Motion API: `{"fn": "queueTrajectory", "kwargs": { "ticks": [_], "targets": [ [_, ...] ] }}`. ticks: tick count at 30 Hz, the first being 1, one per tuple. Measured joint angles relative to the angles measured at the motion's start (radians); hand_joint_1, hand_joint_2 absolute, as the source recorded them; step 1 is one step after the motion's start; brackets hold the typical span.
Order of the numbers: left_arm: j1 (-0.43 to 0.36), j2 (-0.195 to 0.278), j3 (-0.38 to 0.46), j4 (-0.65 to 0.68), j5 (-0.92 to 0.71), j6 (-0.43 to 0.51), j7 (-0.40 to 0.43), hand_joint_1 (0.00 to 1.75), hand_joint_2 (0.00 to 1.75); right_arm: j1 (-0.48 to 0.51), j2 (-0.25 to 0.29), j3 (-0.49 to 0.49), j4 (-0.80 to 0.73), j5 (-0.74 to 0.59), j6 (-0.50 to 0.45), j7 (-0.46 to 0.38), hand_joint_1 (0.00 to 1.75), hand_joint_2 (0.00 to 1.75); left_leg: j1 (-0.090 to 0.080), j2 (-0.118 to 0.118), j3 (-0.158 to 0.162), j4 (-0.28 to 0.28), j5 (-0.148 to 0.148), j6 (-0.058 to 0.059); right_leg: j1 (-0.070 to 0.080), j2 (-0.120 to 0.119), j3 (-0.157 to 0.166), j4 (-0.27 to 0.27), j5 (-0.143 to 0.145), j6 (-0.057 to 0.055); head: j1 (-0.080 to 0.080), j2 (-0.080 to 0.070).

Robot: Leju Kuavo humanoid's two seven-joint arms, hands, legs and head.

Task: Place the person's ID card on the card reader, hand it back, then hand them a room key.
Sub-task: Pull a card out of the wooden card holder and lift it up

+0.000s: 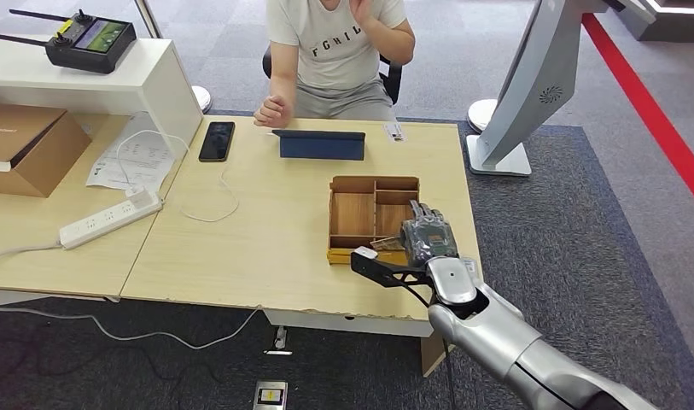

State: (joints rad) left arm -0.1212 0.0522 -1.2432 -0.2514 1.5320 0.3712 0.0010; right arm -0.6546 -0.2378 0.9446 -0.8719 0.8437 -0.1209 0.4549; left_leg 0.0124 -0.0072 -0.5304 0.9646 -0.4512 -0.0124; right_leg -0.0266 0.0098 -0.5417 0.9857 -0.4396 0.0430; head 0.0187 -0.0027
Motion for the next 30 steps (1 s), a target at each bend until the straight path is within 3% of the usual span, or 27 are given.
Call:
{"fn": "queueTrajectory", "kwargs": {
  "ticks": [30],
  "targets": [
    [0.0,-0.004,0.0,0.0,0.0,0.003,0.0,0.0,0.0,0.007,-0.007,-0.001,-0.022,0.013,-0.013,-0.004,0.0,0.0,0.0,0.0,0.0,0.0,0.0,0.0,0.0,0.0,0.0,0.0,0.0,0.0,0.0,0.0]
  ]
}}
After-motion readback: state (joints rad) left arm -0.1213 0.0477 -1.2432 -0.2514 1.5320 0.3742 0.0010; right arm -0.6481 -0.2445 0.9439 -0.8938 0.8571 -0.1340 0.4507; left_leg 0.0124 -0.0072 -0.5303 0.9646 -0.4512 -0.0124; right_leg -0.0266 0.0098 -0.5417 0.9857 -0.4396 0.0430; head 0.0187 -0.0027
